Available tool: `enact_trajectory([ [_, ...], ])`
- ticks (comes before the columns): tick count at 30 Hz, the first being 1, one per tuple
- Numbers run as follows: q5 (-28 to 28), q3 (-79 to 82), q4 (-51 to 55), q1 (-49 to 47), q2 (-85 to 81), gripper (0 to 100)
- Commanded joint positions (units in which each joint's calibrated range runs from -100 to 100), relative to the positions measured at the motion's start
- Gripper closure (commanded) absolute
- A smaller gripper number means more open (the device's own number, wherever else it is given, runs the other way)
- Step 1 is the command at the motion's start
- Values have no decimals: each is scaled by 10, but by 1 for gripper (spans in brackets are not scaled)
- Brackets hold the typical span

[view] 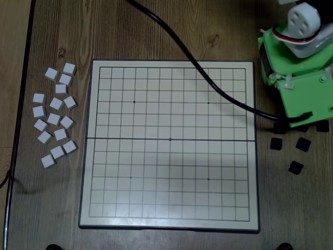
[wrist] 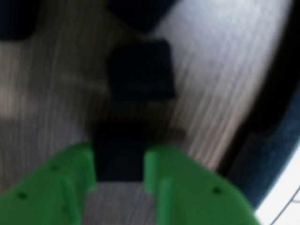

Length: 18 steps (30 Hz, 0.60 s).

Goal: Grasp a Black stone and put it on the board on position (0,0).

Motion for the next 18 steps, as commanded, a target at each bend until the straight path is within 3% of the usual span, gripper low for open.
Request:
enact_trajectory([
  [1,6,-85,36,2,-41,94],
  [9,17,-249,160,23,-51,94],
  [18,49,-269,207,87,-112,94],
])
